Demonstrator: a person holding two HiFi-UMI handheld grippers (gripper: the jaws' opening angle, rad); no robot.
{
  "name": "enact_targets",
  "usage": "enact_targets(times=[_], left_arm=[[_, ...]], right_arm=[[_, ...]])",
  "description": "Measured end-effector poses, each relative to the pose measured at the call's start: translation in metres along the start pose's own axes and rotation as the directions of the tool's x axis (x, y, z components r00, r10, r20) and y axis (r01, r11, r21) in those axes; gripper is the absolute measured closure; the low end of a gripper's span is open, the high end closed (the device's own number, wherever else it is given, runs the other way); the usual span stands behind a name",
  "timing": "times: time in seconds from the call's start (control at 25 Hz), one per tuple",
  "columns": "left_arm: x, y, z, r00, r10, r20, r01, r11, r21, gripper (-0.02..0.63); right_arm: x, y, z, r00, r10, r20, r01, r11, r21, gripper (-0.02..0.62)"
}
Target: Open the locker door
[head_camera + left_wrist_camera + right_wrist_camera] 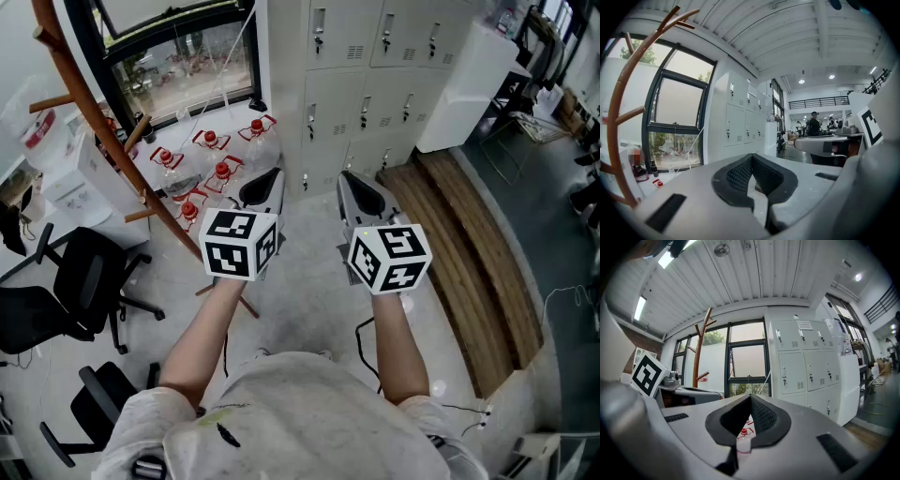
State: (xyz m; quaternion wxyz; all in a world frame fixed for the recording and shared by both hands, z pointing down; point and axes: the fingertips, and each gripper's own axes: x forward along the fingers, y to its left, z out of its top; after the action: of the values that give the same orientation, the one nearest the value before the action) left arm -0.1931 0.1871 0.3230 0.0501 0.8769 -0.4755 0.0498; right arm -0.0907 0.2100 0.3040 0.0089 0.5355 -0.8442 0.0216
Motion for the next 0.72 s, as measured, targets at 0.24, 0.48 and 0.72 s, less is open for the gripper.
enact_targets(times=[0.24,0.48,0.72], left_arm=[[0.006,-0.010,0.005,1.000,0.001,0.003,-0.001,1.000,-0.001,0.600],[0.015,-0.025,0.008,1.000,0.007,0.005,-0.007,1.000,0.001,0.600],[0.032,-0.052,0.006,1.000,0.011,-0.007,-0.011,1.000,0.003,0.600]], right_arm=[[-0.004,-0.010,0.005,1.000,0.012,0.008,-0.012,1.000,0.023,0.597],[-0.011,-0.023,0.002,1.000,0.030,0.003,-0.030,0.999,0.026,0.597],[-0.023,-0.044,-0.002,0.999,0.051,-0.001,-0.051,0.998,0.024,0.597]])
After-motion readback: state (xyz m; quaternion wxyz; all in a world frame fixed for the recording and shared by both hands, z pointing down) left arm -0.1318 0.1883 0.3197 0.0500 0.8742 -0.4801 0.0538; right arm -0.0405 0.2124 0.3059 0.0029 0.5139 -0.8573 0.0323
